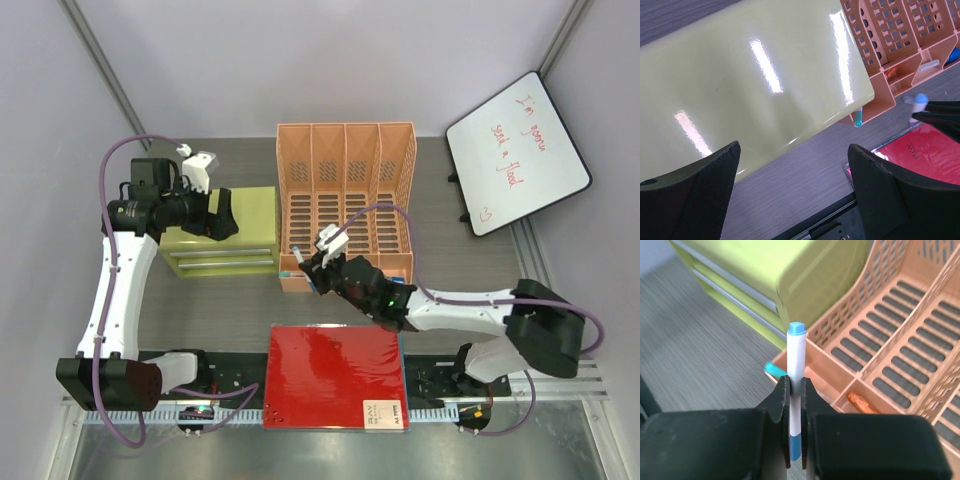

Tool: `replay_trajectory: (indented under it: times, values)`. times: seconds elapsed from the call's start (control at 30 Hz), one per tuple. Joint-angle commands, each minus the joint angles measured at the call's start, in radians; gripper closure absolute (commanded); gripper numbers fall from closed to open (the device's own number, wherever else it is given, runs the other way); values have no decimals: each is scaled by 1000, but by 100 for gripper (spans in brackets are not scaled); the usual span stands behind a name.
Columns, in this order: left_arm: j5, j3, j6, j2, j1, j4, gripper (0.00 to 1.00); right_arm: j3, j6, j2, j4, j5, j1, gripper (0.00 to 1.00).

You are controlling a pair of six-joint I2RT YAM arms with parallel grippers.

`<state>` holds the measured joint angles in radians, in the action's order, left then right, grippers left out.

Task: Organize the desk
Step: Place the stationery in the storage box.

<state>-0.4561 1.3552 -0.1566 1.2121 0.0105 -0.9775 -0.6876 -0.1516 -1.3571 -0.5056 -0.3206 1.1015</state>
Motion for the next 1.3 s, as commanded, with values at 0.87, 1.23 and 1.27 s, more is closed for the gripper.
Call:
replay_trajectory:
  times: [0.87,1.23,1.27]
  values:
    - [-9,-1,-9,-25,-6,23,11,46,21,-290,-600,-41,-51,78]
    - [-16,-2,-3,-29,-7,22,11,62,46,-217,-509,-89,-51,42]
    - [-13,-2,-6,-31,-7,22,11,65,46,-189,-486,-93,-51,39]
